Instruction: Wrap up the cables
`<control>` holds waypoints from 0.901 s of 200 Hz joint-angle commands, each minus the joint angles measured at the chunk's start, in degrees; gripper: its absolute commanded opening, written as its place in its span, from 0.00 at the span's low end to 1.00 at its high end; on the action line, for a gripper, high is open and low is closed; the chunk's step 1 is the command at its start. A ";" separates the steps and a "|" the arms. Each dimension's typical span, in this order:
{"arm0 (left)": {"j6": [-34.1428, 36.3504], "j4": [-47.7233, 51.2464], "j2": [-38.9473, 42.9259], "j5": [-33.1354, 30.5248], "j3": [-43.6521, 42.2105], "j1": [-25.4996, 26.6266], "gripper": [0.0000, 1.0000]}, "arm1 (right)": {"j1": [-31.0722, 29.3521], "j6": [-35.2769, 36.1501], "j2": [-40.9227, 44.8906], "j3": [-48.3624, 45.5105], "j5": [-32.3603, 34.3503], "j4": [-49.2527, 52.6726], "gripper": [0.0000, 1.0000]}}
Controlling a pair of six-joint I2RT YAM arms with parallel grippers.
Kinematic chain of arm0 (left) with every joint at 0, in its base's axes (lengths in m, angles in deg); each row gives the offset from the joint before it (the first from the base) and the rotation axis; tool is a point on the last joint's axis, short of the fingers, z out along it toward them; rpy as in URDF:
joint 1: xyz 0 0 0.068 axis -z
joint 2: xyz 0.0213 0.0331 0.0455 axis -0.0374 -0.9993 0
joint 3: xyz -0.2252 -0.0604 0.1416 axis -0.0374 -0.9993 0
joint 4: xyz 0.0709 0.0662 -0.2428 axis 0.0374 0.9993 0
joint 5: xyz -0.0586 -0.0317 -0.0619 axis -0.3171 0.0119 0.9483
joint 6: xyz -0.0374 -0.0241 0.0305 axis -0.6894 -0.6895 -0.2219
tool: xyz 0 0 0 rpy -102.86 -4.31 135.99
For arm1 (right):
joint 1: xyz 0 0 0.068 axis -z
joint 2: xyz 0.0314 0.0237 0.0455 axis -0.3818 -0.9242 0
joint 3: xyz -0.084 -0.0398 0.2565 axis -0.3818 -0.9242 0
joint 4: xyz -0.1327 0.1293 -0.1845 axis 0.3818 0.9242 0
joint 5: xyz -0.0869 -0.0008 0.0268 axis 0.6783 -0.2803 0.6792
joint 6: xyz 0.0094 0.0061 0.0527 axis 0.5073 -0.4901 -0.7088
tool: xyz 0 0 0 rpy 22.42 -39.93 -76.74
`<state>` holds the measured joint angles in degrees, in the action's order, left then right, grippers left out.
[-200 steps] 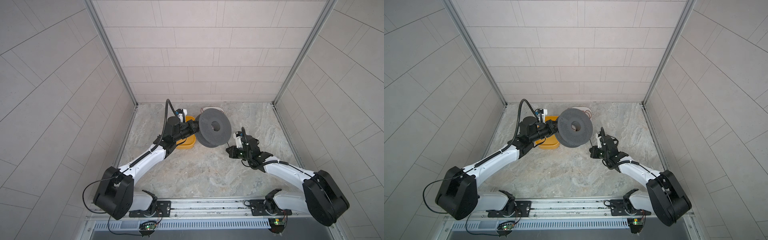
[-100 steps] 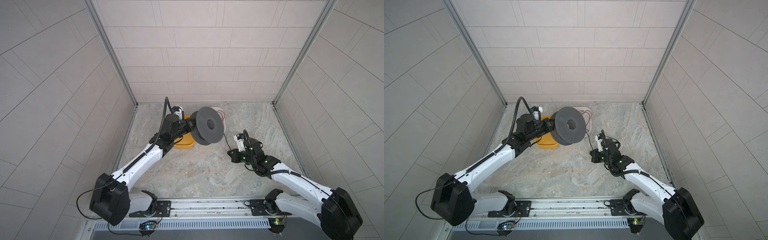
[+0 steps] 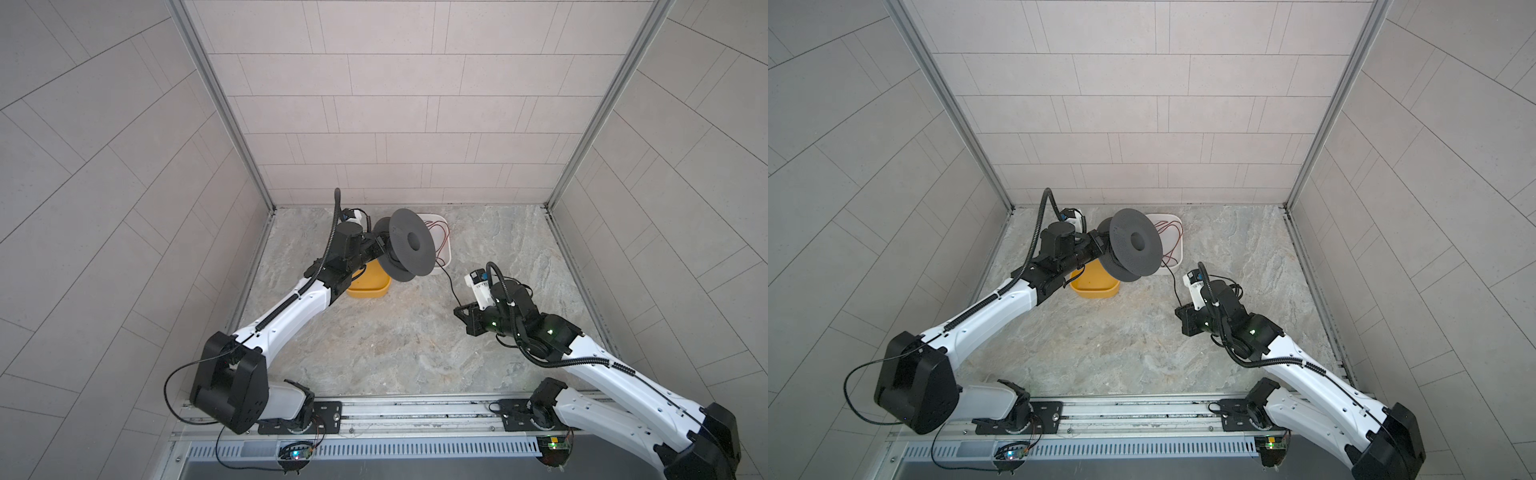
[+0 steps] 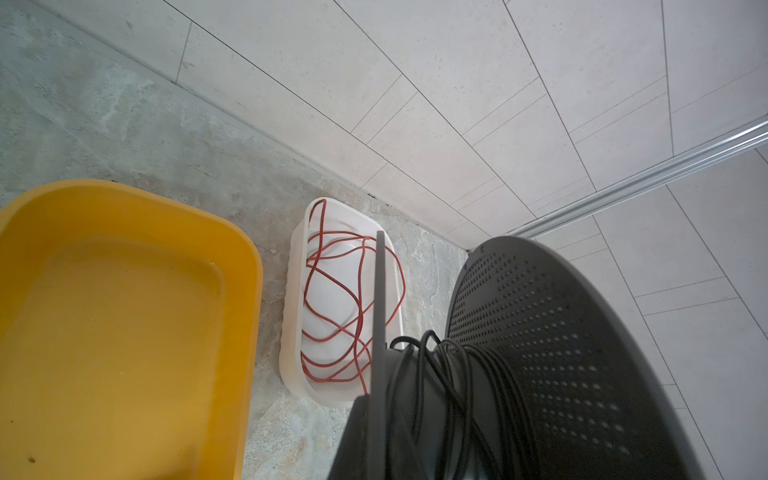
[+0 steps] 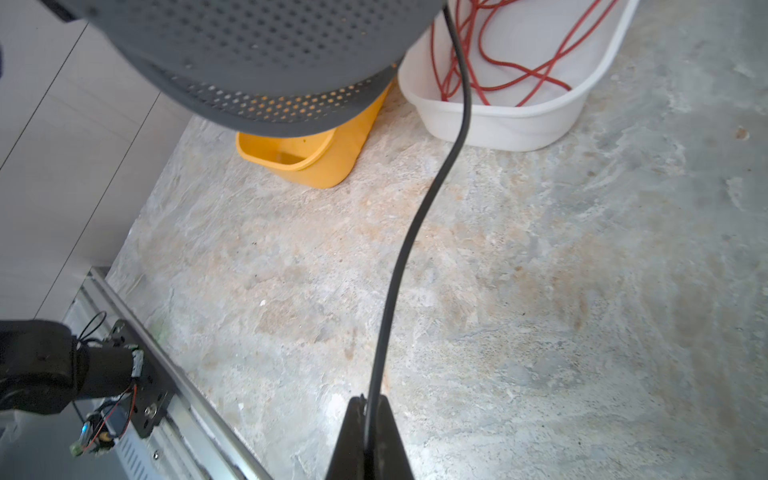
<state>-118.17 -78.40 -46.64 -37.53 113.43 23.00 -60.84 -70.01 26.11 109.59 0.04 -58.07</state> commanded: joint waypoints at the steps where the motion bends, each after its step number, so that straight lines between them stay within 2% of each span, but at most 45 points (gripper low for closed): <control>1: -0.72 -6.58 0.10 -2.57 2.56 0.15 0.00 | -3.89 0.99 -0.48 3.60 -0.47 4.57 0.00; 47: 1.84 -7.45 -1.32 -8.10 1.66 2.93 0.00 | -13.01 1.88 -5.74 17.36 -4.59 11.93 0.00; 83: 5.94 -7.38 -3.15 -11.40 1.76 8.09 0.00 | -16.82 2.88 -11.22 29.33 -7.99 13.83 0.00; 107: 5.66 -8.11 -3.62 -11.47 0.50 9.96 0.00 | -17.72 4.98 -15.17 38.57 -7.95 16.37 0.00; 150: 9.75 -5.62 -1.93 -10.01 -0.98 13.15 0.00 | -16.90 10.63 -21.37 55.06 -1.48 21.11 0.00; 180: 11.58 -4.09 2.13 -7.71 -2.98 14.07 0.00 | -12.85 11.84 -26.27 65.18 -1.78 21.76 0.00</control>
<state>-109.25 -80.21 -49.60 -46.54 111.25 36.51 -76.36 -61.14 2.30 168.21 -2.60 -38.05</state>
